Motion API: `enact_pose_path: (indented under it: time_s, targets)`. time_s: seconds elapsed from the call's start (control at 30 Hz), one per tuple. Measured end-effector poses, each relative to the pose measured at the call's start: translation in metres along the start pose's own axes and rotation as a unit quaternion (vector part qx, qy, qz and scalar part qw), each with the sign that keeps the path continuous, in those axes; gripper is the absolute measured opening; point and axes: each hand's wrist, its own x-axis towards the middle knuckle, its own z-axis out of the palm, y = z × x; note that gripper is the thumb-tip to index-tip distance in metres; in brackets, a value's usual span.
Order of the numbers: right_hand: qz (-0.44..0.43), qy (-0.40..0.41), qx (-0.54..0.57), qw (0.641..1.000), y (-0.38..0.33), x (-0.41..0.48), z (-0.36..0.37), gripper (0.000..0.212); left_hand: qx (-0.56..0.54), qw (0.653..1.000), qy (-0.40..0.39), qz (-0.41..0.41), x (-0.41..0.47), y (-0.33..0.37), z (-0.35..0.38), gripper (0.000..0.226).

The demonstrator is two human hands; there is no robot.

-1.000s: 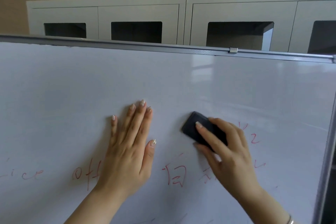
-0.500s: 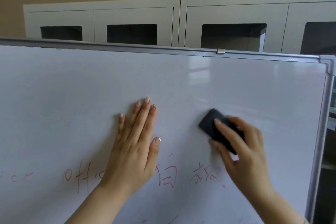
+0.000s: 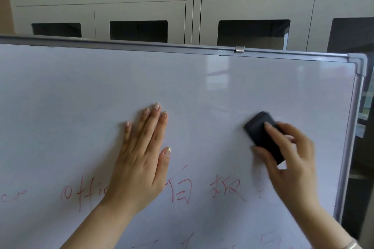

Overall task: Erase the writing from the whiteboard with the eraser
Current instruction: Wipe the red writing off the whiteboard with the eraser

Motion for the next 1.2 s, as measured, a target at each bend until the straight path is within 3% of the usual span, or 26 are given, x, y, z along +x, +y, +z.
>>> enact_pose_path:
  time_s: [0.23,0.43,0.73,1.2]
  targets:
    - [0.078,0.029,-0.003,0.997,0.01,0.012,-0.015,0.053,0.0,1.0,0.001,0.001,-0.002,0.0,-0.001,0.061]
    - [0.03,-0.009,0.039,0.999,-0.02,-0.026,0.01,0.048,0.003,1.0,0.007,0.001,-0.002,0.0,-0.002,0.061]
    - [-0.014,-0.035,0.0,0.999,-0.008,-0.019,0.002,0.045,0.006,1.0,0.01,0.006,-0.004,0.003,0.001,0.062]
    - [0.142,0.011,-0.013,0.99,0.027,0.023,-0.035,0.054,-0.001,1.0,0.009,0.003,-0.006,0.003,-0.002,0.062]
